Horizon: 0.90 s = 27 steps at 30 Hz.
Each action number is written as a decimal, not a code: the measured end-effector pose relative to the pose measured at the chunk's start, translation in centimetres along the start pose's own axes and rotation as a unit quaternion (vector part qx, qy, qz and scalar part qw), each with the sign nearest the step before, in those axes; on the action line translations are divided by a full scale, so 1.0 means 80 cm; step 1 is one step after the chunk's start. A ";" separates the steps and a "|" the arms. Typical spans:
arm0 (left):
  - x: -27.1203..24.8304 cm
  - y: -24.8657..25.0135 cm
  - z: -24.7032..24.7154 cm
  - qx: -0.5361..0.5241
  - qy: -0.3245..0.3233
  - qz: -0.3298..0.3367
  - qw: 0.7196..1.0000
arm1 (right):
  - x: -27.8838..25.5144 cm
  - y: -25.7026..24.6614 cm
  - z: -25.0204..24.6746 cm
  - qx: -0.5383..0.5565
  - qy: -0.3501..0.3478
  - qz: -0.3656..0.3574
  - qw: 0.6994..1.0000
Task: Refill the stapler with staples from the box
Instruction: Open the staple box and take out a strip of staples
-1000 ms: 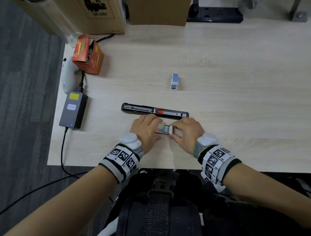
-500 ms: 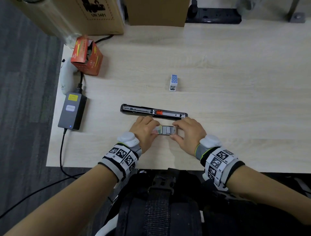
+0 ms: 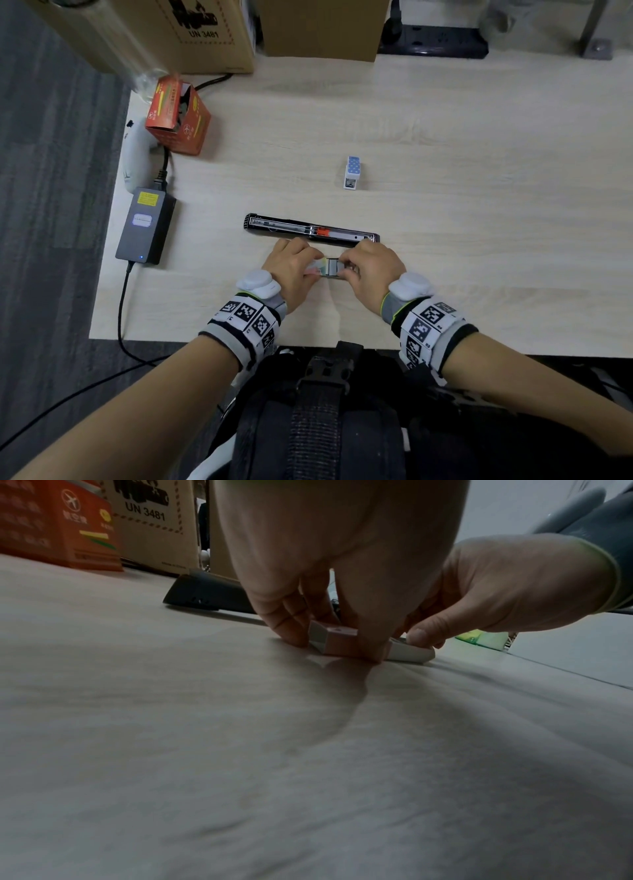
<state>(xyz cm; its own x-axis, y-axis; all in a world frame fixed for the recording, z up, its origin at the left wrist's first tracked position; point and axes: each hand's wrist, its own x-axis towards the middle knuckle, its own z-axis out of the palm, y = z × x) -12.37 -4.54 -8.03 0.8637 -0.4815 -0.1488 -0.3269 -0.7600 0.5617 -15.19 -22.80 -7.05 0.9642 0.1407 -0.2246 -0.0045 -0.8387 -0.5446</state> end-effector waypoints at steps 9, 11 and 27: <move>0.003 0.002 -0.008 0.019 -0.038 0.005 0.999 | 0.002 0.001 -0.010 0.070 -0.011 0.036 0.997; 0.005 0.003 -0.015 0.024 -0.040 0.017 0.999 | 0.005 0.004 -0.024 0.123 0.008 0.086 0.989; 0.047 0.055 -0.048 -0.421 -0.118 -0.223 0.871 | 0.018 -0.011 -0.058 0.200 0.048 0.032 0.978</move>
<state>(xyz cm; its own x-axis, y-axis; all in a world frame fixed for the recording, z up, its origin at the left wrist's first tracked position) -9.08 -7.99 -3.00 0.6971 -0.3726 -0.6125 0.5046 -0.3519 0.7884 -12.56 -24.33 -3.12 0.9789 0.0284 -0.2023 -0.1507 -0.5684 -0.8088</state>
